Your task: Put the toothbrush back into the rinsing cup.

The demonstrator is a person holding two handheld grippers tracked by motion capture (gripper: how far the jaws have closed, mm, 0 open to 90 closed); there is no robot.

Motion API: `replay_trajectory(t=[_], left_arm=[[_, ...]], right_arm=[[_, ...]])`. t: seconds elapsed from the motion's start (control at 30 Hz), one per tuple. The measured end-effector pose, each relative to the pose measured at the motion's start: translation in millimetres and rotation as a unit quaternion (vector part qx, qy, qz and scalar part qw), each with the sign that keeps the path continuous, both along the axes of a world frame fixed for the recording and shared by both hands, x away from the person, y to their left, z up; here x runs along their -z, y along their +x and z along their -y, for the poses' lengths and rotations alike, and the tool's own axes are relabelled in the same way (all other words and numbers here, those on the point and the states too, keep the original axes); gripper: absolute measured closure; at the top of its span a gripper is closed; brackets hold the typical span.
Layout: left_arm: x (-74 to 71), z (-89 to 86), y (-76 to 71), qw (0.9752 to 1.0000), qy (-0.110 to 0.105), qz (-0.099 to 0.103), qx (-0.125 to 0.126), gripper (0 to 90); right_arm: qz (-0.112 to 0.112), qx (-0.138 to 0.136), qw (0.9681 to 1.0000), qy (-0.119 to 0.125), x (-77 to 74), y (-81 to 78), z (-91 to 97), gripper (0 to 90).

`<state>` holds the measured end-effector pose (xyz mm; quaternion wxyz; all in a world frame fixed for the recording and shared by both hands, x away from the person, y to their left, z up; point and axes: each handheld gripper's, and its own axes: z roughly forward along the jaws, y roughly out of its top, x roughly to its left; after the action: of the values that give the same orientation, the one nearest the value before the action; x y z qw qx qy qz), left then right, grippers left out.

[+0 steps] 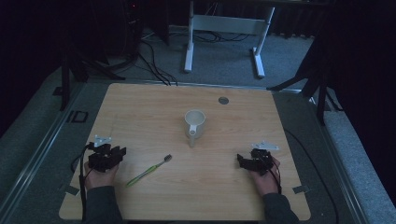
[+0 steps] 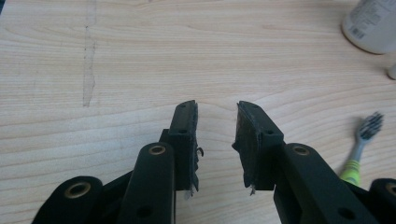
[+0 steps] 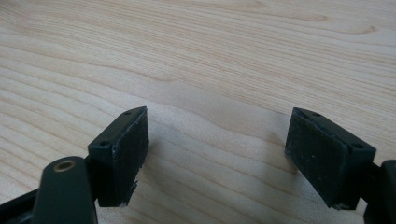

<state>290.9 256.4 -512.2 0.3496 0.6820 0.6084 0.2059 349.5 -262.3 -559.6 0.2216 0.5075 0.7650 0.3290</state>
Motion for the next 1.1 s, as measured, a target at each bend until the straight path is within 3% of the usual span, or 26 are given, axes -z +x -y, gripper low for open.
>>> replay_trajectory(t=[0.17, 0.53, 0.67, 1.1], left_arm=[[-5.4, 0.8, -2.7, 0.9999, 0.006, 0.004, 0.007, 67.2], [-15.5, -3.0, -11.2, 0.9996, -0.003, 0.018, 0.021, 65.7], [-17.6, -5.8, -12.3, 0.9994, -0.008, 0.017, 0.029, 66.0], [-26.6, 0.0, -11.8, 0.9982, 0.004, 0.012, 0.059, 68.5]], right_arm=[[0.000, 0.000, 1.0000, 0.000, 0.0, 0.0, 0.0, 21.0], [0.000, 0.000, 1.0000, 0.000, 0.0, 0.0, 0.0, 21.0], [0.000, 0.000, 1.0000, 0.000, 0.0, 0.1, 0.0, 21.0], [0.000, 0.000, 1.0000, 0.001, 0.0, 0.5, -0.4, 20.8]])
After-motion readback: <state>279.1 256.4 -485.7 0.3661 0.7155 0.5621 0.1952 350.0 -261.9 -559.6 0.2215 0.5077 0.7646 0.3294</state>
